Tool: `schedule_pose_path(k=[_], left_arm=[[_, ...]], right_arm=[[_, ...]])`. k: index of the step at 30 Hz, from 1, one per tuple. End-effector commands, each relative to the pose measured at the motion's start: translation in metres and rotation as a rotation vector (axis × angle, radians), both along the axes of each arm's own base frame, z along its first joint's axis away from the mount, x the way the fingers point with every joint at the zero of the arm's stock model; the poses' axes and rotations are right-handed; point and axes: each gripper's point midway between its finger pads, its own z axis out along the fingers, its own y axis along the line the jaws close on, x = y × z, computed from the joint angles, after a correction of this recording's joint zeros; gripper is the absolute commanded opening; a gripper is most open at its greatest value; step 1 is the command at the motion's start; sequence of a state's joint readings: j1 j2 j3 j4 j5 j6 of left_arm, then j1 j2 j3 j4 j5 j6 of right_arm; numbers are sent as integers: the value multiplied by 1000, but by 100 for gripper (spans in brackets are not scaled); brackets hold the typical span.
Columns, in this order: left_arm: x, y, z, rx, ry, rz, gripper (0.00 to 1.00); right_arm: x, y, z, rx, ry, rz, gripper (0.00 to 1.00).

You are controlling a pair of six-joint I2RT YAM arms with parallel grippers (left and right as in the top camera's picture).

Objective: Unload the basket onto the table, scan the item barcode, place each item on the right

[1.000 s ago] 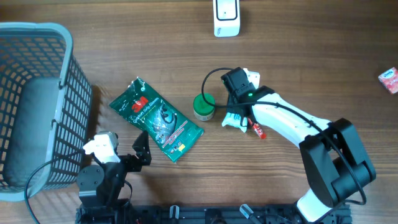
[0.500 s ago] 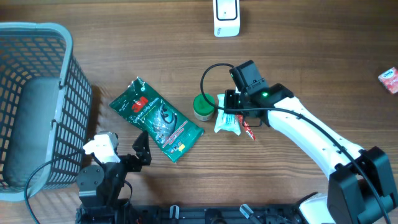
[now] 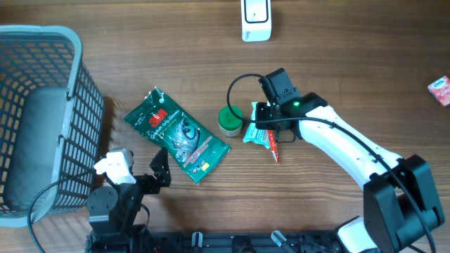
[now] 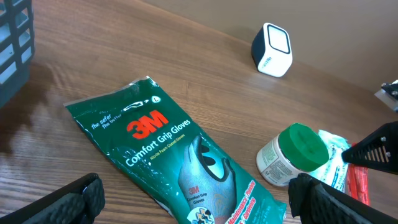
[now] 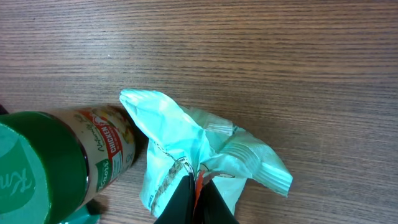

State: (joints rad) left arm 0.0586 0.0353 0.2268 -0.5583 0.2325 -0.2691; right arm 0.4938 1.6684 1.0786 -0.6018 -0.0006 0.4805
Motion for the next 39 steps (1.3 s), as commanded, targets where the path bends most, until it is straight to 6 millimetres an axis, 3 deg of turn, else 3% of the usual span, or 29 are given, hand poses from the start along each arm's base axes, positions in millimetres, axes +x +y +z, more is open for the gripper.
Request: schedule_pose_path(k=[1, 2, 3, 5, 6, 7, 12, 13, 14, 15, 17, 20, 21, 23, 28, 30, 33, 34, 36, 39], left_arm=[[0, 0, -2, -5, 2, 4, 100], [0, 0, -2, -5, 2, 4, 100], [0, 0, -2, -5, 2, 4, 100], [0, 0, -2, -5, 2, 4, 100], [0, 0, -2, -5, 2, 4, 100], [0, 0, -2, -5, 2, 4, 100], [0, 0, -2, -5, 2, 4, 100], [0, 0, -2, -5, 2, 4, 100], [0, 0, -2, -5, 2, 4, 100], [0, 0, -2, -5, 2, 4, 100], [0, 0, -2, -5, 2, 4, 100], [0, 0, -2, -5, 2, 4, 100], [0, 0, -2, -5, 2, 4, 100], [0, 0, -2, -5, 2, 4, 100], [0, 0, -2, -5, 2, 4, 100], [0, 0, -2, -5, 2, 4, 100], [0, 0, -2, -5, 2, 4, 100], [0, 0, -2, -5, 2, 4, 100], [0, 0, -2, -5, 2, 4, 100], [0, 0, -2, -5, 2, 4, 100]], right_arm=[[-4, 9, 0, 50, 35, 47, 4], [-9, 6, -2, 36, 55, 52, 5], [-16, -2, -7, 0, 85, 43, 18], [-22, -13, -13, -55, 109, 29, 21], [-24, -18, -17, -82, 113, 22, 20], [-26, -21, -23, -93, 118, 20, 4], [-29, -23, -32, -91, 126, 6, 4], [-31, -25, -32, -92, 140, -18, 8], [-35, -30, -31, -98, 160, -50, 23], [-40, -36, -31, -109, 182, -93, 31], [-48, -50, -29, -156, 205, -204, 33], [-53, -59, -31, -191, 219, -255, 46], [-56, -70, -36, -232, 213, -317, 47], [-60, -84, -43, -276, 197, -395, 46], [-58, -80, -70, -275, 204, -368, 46], [-59, -80, -81, -286, 224, -362, 41], [-78, -84, -105, -330, 333, -342, 37], [-87, -81, -116, -327, 390, -311, 32], [-106, -69, -133, -273, 512, -279, 5], [-116, -45, -142, -151, 595, -216, 4]])
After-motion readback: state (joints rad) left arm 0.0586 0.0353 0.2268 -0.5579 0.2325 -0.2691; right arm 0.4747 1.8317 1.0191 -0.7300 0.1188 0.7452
